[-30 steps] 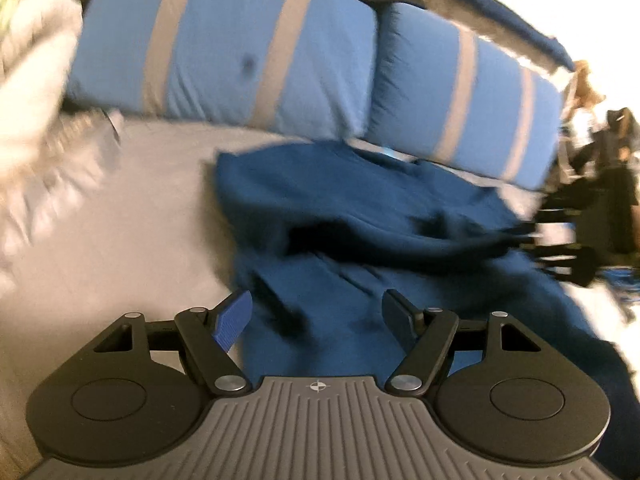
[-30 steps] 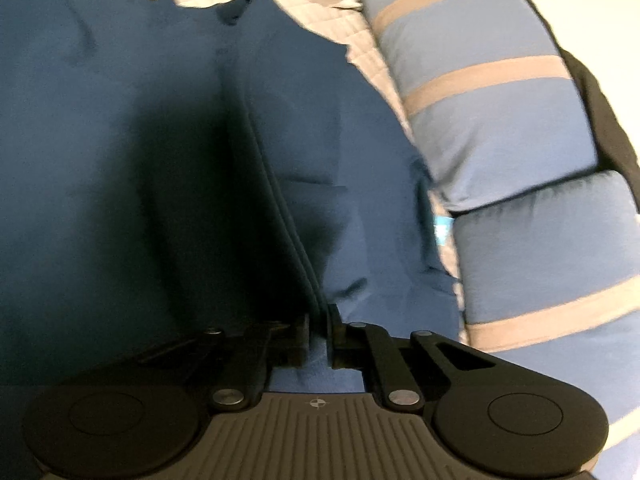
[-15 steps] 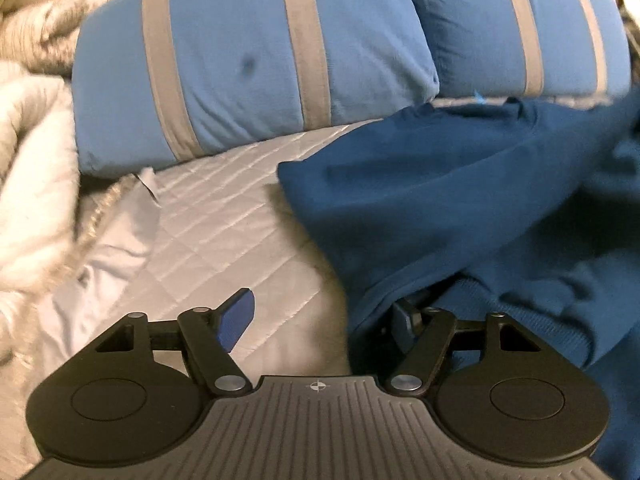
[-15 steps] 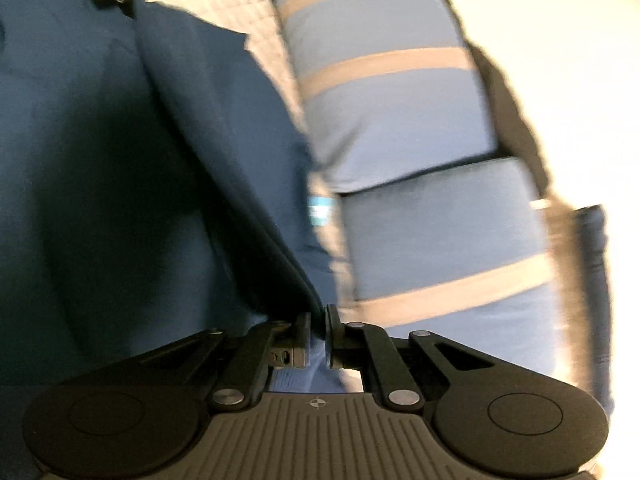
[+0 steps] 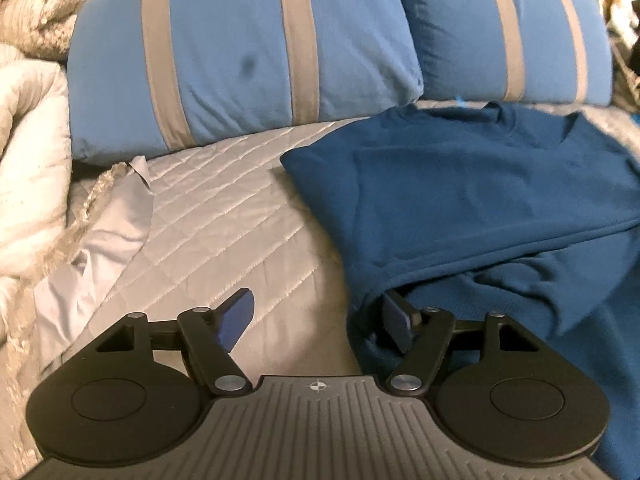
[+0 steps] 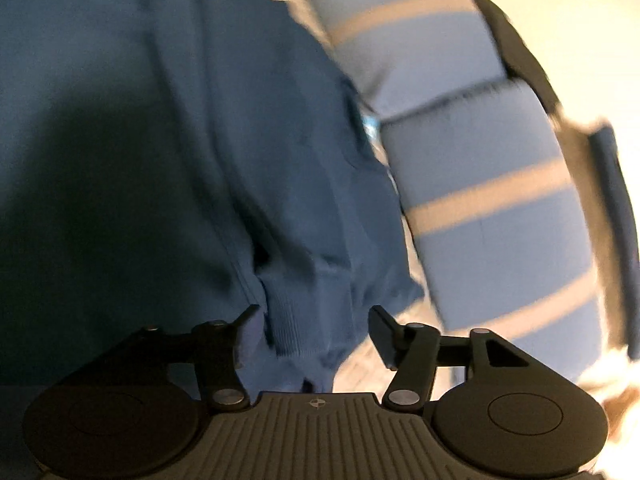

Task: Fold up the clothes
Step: 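Fold the side edge over the body with the right gripper and release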

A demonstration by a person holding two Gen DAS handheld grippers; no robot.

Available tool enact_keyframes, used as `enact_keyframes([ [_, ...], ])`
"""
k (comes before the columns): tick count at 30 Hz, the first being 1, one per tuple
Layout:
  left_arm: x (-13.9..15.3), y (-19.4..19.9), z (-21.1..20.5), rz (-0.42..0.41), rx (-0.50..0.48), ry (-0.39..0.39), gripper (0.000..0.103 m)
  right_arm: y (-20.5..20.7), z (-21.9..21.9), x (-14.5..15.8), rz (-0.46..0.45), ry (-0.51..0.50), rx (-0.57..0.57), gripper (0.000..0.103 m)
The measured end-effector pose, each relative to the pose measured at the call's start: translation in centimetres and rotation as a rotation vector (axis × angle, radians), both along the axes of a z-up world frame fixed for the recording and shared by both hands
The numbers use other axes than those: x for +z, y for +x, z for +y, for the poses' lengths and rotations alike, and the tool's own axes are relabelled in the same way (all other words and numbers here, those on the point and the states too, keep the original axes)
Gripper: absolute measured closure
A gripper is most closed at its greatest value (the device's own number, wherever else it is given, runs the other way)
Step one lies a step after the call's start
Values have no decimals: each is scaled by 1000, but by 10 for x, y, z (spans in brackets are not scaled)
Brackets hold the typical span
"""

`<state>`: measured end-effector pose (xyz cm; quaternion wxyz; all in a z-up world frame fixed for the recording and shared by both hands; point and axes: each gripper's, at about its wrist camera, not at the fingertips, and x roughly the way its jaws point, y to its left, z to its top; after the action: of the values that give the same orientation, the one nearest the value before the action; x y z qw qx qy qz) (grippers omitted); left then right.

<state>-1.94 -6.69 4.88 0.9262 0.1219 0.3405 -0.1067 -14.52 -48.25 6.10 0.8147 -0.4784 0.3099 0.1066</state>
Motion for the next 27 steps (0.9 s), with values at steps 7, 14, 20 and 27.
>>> enact_keyframes([
  [7, 33, -38, 20, 15, 30, -155, 33, 10, -38, 15, 21, 270, -123, 43],
  [14, 50, -76, 18, 14, -34, -213, 31, 28, -38, 2, 54, 320, -133, 58],
  [20, 40, -91, 20, 45, -30, -192, 31, 33, -33, -11, 99, 291, -136, 93],
  [27, 38, -106, 25, 74, -25, -235, 31, 12, -26, -8, 54, 205, -118, 82],
])
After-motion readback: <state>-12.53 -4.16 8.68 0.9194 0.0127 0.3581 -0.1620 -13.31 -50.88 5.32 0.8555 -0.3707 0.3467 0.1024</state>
